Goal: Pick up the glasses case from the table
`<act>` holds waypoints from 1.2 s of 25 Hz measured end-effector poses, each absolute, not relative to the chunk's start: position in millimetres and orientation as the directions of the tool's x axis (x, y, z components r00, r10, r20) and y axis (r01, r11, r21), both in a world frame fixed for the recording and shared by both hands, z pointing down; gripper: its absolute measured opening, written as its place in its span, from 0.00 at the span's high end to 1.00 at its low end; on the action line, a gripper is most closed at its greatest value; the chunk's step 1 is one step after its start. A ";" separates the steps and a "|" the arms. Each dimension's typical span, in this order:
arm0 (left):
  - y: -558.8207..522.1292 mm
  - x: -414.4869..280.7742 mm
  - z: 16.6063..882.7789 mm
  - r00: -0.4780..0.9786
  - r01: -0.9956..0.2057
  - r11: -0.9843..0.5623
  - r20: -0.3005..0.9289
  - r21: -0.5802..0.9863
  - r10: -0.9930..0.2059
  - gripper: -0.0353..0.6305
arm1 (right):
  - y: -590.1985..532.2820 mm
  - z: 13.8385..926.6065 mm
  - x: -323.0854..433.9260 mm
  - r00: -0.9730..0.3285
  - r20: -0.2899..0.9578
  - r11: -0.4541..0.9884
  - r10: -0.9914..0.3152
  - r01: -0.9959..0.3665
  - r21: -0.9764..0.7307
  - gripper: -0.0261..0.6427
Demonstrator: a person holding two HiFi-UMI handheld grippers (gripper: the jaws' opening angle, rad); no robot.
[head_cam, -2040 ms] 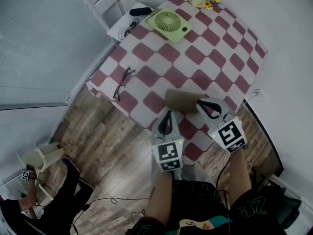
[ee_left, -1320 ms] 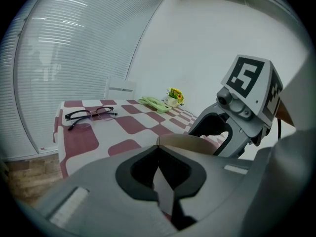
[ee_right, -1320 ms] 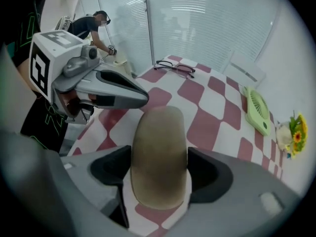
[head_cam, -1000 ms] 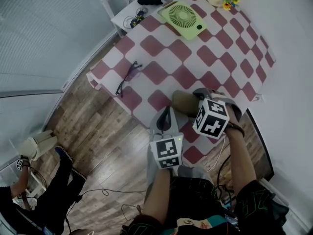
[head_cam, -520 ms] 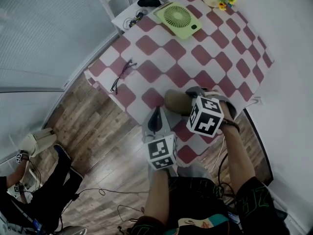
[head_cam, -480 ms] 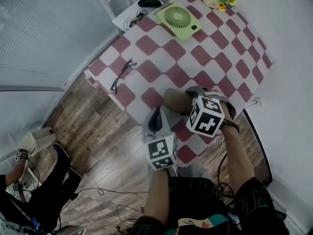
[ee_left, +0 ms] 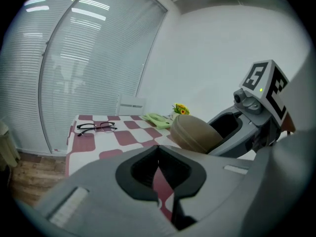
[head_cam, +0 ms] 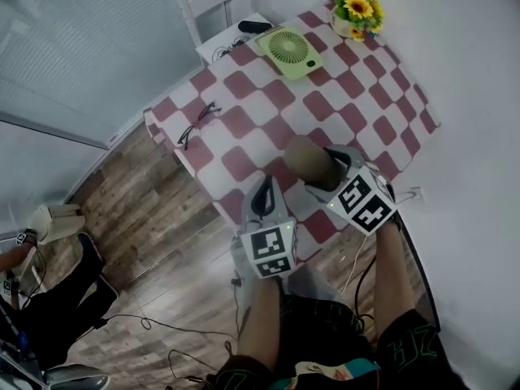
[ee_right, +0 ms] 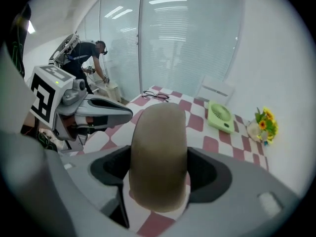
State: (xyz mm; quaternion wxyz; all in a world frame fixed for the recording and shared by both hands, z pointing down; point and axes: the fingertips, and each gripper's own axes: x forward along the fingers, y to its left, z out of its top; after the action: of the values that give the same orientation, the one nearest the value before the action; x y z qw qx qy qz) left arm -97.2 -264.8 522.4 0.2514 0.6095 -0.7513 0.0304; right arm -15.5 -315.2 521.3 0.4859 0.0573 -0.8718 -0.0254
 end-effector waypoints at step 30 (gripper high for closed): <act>-285.7 -48.2 255.7 -0.218 -0.957 0.245 -0.170 -0.157 -0.961 0.93 | -365.3 278.8 80.7 -0.819 0.023 0.819 -0.573 -0.572 0.043 0.43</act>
State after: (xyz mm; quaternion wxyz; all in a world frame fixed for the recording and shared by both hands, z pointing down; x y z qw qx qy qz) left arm -48.2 -285.7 255.7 -0.1161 0.6144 -0.7803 0.0093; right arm 80.7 -365.3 278.8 0.0176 0.3000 -0.9536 -0.0169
